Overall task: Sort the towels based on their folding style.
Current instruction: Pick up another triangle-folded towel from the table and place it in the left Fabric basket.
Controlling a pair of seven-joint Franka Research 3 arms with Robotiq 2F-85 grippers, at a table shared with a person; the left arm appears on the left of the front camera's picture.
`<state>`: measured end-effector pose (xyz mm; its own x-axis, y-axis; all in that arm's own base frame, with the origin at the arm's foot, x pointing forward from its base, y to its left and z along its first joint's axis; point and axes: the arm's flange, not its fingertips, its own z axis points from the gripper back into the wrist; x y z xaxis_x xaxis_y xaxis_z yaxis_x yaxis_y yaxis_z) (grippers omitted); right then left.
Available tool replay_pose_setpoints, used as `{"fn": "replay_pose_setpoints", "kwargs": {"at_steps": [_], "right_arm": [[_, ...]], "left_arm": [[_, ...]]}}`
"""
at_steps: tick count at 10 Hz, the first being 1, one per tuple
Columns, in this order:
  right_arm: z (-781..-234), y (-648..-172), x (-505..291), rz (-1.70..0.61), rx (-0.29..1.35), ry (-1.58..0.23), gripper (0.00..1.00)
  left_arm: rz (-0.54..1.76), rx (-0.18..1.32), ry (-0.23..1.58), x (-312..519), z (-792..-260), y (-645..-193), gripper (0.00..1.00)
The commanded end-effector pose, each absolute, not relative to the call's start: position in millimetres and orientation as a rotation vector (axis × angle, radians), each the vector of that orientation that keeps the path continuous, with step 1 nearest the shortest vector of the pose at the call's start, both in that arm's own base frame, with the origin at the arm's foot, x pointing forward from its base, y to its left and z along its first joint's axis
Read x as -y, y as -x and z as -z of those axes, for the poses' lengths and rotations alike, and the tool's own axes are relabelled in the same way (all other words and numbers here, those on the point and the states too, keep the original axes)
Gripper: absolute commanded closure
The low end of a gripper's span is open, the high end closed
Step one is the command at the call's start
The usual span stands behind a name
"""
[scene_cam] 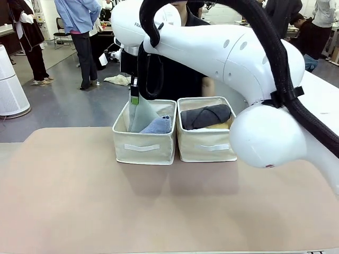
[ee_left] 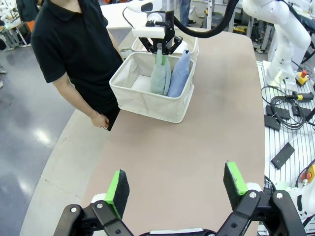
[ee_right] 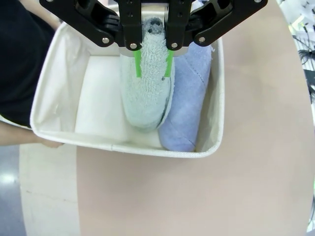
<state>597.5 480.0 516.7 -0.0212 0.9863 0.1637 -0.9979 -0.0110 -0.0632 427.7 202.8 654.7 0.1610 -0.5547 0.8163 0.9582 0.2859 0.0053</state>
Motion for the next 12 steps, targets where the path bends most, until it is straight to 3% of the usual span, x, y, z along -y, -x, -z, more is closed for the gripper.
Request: {"fn": "replay_pose_setpoints", "kwargs": {"at_steps": [1, 12], "right_arm": [[-532.7, -629.4, -504.7, -1.591, 0.163, -0.092, 0.84], [-509.4, -622.7, -504.0, -1.628, 0.074, -0.105, 0.84]], "left_arm": [[1.185, 0.831, 0.609, -202.8, -655.5, -424.9, 0.0], [1.185, 0.831, 0.609, -202.8, -655.5, -424.9, 0.0]]}}
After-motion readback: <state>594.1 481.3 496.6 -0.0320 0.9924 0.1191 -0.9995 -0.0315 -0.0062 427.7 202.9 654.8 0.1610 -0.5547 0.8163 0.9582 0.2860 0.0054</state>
